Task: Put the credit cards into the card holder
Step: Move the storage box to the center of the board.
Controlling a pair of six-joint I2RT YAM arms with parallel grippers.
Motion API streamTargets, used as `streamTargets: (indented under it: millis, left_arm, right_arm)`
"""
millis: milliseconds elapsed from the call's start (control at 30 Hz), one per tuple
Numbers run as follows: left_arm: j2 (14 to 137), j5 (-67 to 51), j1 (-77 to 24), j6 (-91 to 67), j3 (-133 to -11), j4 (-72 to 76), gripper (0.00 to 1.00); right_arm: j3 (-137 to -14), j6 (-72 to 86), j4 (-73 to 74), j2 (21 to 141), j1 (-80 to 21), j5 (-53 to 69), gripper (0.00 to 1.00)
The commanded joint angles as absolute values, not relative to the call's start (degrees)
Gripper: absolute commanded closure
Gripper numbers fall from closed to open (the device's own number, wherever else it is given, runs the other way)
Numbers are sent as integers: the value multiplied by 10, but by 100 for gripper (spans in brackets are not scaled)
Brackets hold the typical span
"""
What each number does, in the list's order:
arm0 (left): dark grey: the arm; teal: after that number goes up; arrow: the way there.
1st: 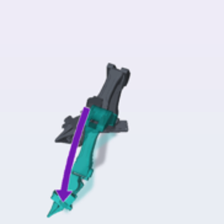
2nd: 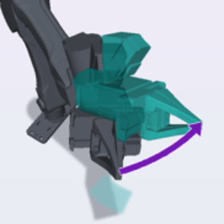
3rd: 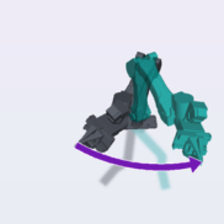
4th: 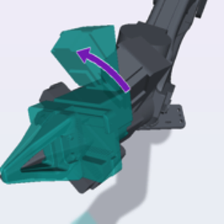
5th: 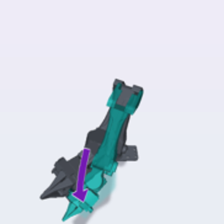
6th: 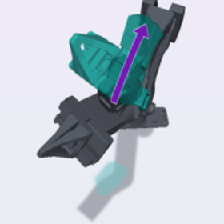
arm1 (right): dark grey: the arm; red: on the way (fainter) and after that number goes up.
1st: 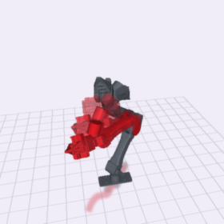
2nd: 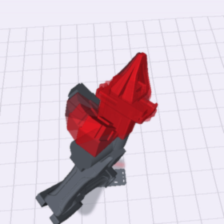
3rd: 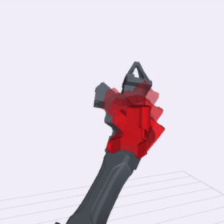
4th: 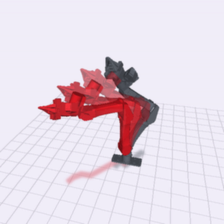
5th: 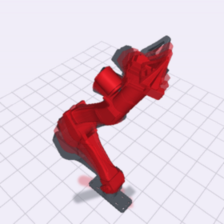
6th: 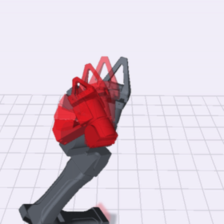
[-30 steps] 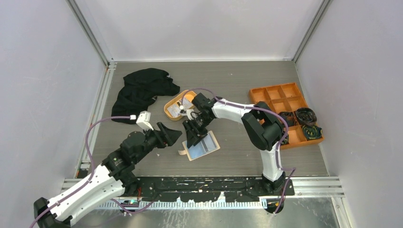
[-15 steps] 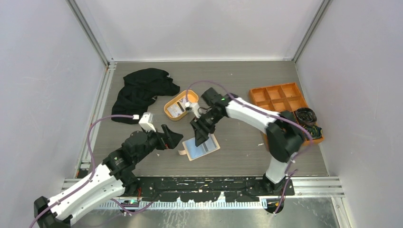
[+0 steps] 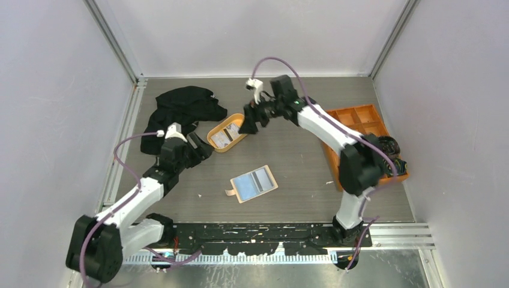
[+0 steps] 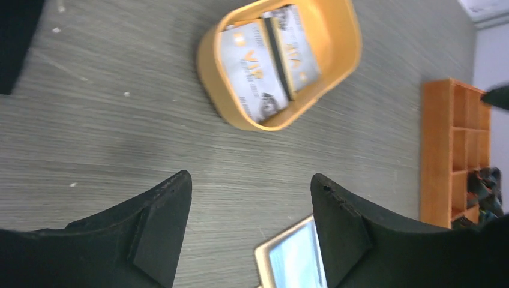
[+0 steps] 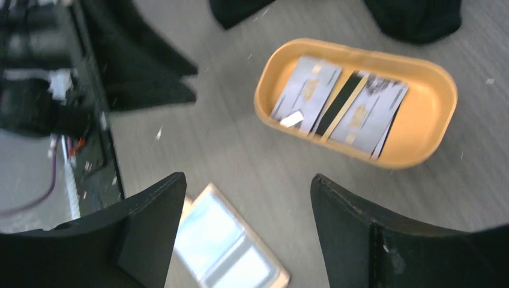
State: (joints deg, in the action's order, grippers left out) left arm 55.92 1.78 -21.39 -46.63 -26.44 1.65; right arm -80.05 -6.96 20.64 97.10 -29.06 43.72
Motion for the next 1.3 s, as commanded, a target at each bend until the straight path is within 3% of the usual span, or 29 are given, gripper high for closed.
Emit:
streamTargets:
  millis: [0,167,400,533,767,867,1067,1267]
  left_arm:
    - [626,-26,-173,-507,-300,42,27]
    - [742,-27,-154,-523,-374,-19,32]
    - [835,-69,-150,-527,-427,-6,35]
    - [885,-91,-149,-526,-462,-26,50]
    - [942,-152,-149,-526,-472,-3,80]
    - [954,-168,-149,-522,-477,-3,89]
    - [950,-171,-151,-522,-475,-3,93]
    - [935,-140,-185,-554,-468,7,98]
  right_arm:
    - [-963,32,235,1121,-298,420,20]
    - [-1134,4,370,1275,-314,393,22]
    - [-1234,22,414,1373,-329,401,29]
    - [-1278,51,424,1414,-337,404,35]
    - [-1283,89,409,1436,-344,386,42]
    - [-1293,93,411,1445,-345,379,43]
    - [-1280,94,417,1433,-342,375,43]
    - [-1095,143,295,1311,-340,305,38]
